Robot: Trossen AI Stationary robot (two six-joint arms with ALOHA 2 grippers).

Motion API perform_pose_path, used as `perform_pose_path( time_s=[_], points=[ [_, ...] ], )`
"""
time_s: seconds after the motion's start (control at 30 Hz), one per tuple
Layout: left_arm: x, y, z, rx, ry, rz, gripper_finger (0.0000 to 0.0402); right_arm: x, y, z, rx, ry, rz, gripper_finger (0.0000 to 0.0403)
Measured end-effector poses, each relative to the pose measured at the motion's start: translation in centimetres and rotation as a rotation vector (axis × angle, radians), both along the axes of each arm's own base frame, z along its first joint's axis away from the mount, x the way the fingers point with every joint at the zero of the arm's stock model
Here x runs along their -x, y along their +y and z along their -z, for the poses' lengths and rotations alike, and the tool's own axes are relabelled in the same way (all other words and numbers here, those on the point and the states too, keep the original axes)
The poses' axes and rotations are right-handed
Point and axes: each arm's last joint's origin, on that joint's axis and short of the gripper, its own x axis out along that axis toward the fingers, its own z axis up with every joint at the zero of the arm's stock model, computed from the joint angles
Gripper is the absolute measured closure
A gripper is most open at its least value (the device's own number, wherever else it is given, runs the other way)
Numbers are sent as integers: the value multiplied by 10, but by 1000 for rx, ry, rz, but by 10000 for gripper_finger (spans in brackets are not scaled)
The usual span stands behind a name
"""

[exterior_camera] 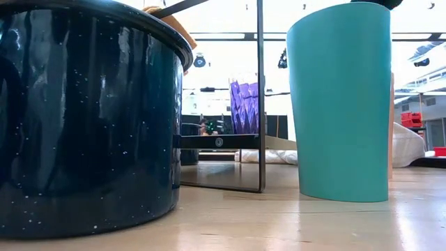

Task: Stack small to large cups/mugs on shelf
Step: Put the orange cup on the shelf

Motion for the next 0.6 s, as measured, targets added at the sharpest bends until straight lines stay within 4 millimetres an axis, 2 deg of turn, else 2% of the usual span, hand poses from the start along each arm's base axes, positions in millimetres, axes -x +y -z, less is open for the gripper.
perform_pose_path(
  time_s=[0.13,0.3,0.47,0.6],
  points=[
    [7,4,-3,-17,-10,-11,170,-15,1,13,20,77,-10,253],
    [13,10,-7,-52,-30,-10,179,-23,2,19,31,110,-14,256],
    [45,19,-10,-18,-41,-62,189,-20,-2,15,29,88,4,256],
    [74,18,-16,18,-129,-42,199,-15,-5,10,24,51,21,256]
  ],
)
